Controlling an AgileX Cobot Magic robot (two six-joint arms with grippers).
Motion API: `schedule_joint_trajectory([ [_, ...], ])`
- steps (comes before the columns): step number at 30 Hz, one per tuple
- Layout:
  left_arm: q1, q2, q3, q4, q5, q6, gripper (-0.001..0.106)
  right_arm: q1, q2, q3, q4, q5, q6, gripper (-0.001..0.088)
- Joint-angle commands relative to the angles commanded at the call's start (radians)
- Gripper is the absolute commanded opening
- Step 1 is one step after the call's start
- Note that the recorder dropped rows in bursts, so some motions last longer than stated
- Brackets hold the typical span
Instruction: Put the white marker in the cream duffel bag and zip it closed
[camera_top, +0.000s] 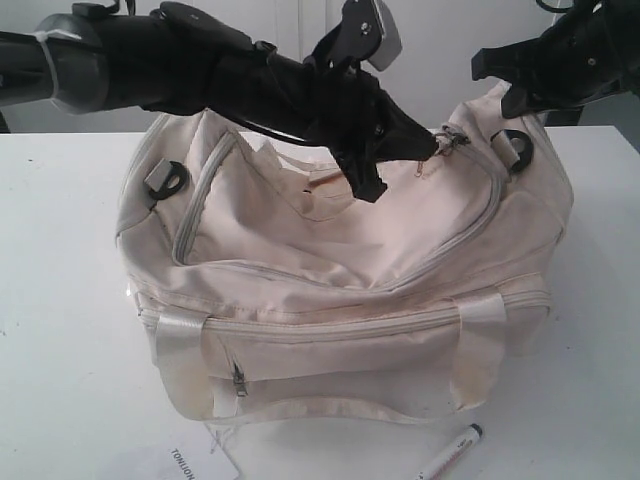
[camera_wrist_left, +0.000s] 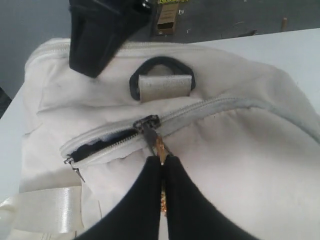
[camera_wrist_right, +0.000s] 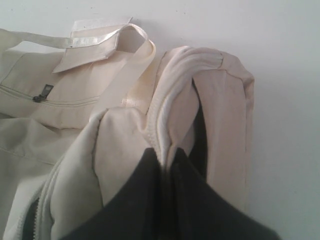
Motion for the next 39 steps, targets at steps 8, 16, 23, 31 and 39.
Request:
schedule_joint_trajectory([
  [8, 0.000, -0.004, 0.000, -0.019, 0.069, -0.177, 0.000, 0.000, 0.000, 0.000, 0.006, 0.005, 0.000, 0.0000],
  [16, 0.000, -0.004, 0.000, -0.117, 0.137, -0.201, 0.000, 0.000, 0.000, 0.000, 0.006, 0.007, 0.000, 0.0000],
  [23, 0.000, -0.002, 0.000, -0.141, 0.195, -0.202, 0.000, 0.000, 0.000, 0.000, 0.006, 0.007, 0.000, 0.0000],
  [31, 0.000, 0.007, 0.000, -0.148, 0.266, -0.202, 0.000, 0.000, 0.000, 0.000, 0.006, 0.007, 0.000, 0.0000],
  [39, -0.035, 0.011, 0.000, -0.148, 0.283, -0.202, 0.000, 0.000, 0.000, 0.000, 0.010, 0.007, 0.000, 0.0000],
])
